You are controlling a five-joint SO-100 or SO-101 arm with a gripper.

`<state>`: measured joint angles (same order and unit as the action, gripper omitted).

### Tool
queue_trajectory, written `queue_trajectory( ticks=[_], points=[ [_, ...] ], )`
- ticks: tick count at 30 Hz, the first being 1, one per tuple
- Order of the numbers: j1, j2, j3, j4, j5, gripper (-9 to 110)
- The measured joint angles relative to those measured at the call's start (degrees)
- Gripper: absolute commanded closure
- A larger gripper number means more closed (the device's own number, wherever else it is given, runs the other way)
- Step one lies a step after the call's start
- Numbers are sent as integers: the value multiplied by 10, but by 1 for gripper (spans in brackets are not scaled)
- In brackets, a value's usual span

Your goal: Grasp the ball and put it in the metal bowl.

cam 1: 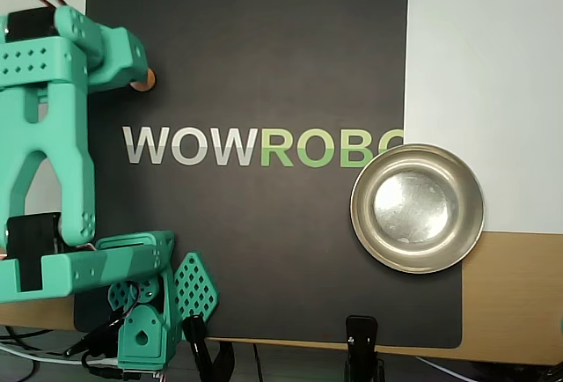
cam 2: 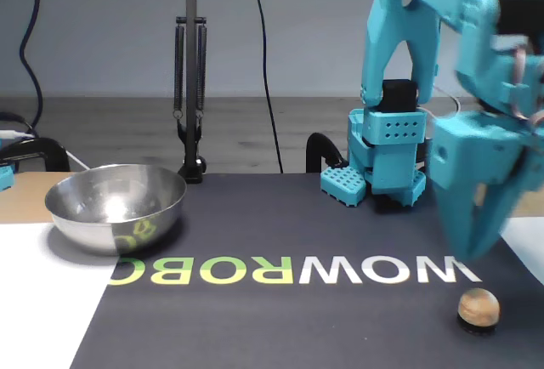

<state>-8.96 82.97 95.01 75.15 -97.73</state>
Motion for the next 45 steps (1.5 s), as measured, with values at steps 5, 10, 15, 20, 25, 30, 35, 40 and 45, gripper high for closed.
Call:
queue_trajectory(
  ticks=[5,10,15,20,25,30,35,40,45],
  points=[
    [-4,0,18,-21,0,101],
    [-2,0,18,-19,0,101],
    [-3,0,18,-19,0,101],
    [-3,0,18,-19,0,101],
    [-3,0,18,-19,0,101],
    [-3,0,18,-19,0,101],
    [-3,0,18,-19,0,101],
    [-3,0,18,-19,0,101],
    [-9,0,18,-19,0,100]
  ],
)
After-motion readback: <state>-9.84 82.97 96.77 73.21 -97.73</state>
